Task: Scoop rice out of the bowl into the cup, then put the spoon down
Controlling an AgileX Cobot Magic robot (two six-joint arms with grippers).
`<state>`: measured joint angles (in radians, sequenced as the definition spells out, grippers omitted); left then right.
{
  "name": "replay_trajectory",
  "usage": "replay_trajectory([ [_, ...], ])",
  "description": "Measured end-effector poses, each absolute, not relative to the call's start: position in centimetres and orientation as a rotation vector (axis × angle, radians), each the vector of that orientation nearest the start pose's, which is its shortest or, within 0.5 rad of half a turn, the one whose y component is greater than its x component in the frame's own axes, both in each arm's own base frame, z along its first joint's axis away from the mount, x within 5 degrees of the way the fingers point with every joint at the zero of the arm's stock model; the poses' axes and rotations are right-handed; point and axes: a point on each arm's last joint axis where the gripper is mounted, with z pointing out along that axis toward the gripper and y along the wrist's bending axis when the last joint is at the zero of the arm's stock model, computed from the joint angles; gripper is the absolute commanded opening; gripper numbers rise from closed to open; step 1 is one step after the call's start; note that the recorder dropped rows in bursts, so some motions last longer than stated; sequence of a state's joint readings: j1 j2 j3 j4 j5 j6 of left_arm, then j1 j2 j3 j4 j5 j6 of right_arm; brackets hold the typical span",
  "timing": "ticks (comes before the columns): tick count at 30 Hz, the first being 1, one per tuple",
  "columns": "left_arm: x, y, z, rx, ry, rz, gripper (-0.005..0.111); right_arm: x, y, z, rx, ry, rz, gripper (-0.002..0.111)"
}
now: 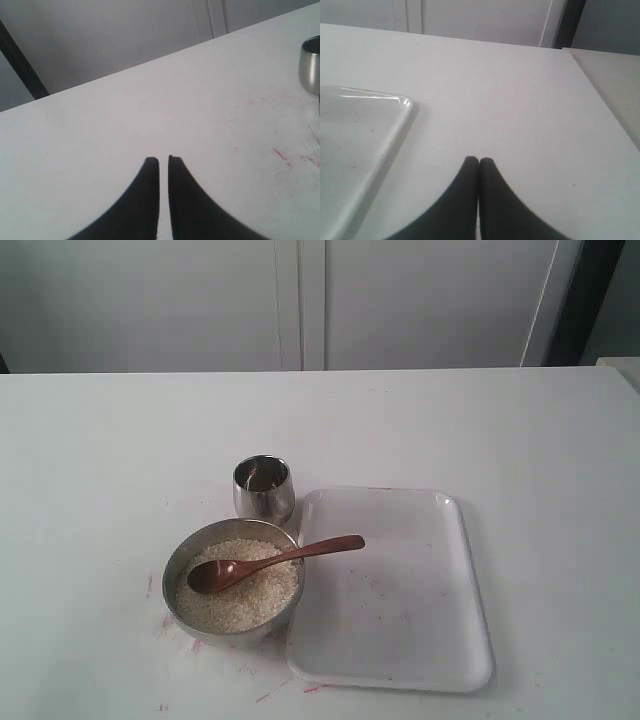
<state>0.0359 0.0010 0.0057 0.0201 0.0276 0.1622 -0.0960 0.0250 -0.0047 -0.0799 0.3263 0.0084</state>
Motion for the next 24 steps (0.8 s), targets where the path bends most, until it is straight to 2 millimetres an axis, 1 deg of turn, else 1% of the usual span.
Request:
replay_trajectory([
  [5,5.7,0.2,20.9,0.111,1.516,0.175,0.014,5.7,-0.7,19.1,0.055,1.748,-0.115,0.0],
  [7,5.7,0.2,20.9,0.111,1.516,0.175,0.014,5.7,-0.6,19.6,0.118,1.687,-0.04,0.0],
  [12,5.7,0.2,20.9,0.111,1.516,0.175,0.014,5.8,-0.5,21.2,0.362,1.475,0.234,0.0],
  [15,5.7,0.2,20.9,0.111,1.516,0.175,0.014,5.8,-0.6,21.6,0.42,1.422,0.302,0.0],
  [20,5.7,0.2,20.9,0.111,1.516,0.175,0.014,5.8,-0.6,21.6,0.484,1.408,0.373,0.0],
  [22,5.7,0.2,20.9,0.111,1.516,0.175,0.014,5.8,-0.4,21.3,0.498,1.479,0.38,0.0],
  [24,5.7,0.2,20.9,0.111,1.516,0.175,0.014,5.6,-0.2,21.9,0.514,1.536,0.402,0.0],
])
